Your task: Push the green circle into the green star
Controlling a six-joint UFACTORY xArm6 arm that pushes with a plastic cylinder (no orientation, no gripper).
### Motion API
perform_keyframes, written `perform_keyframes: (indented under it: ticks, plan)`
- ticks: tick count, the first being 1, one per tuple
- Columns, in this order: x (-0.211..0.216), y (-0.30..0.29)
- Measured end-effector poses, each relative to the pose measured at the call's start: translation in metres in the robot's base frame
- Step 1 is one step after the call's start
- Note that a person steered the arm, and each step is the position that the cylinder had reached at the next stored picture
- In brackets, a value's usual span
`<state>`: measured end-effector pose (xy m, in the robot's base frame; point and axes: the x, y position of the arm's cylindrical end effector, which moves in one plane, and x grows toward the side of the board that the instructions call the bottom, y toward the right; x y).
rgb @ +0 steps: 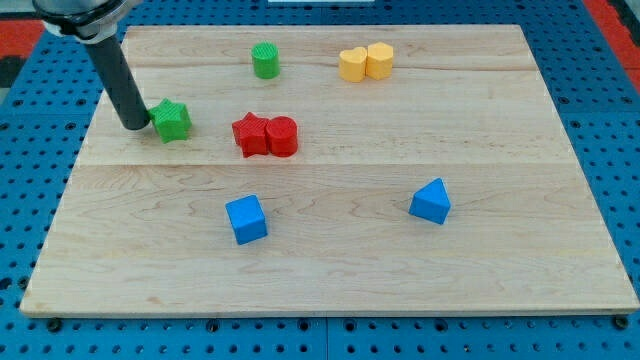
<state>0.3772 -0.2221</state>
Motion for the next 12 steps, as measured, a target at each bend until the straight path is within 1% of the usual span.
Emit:
perform_keyframes:
  ticks: [1, 2, 3, 4, 5, 6, 8, 9, 10, 11, 12]
  plan:
    - [0.024, 0.001]
    - [0.061, 0.011]
    - [0.042, 0.032]
    - [-0.005, 0.039]
    - [-0.026, 0.040]
    - [-0.027, 0.075]
    - [-0.036, 0.175]
    - [-0.070, 0.206]
    - [-0.110, 0.205]
    - [-0.127, 0.193]
    - [-0.133, 0.167]
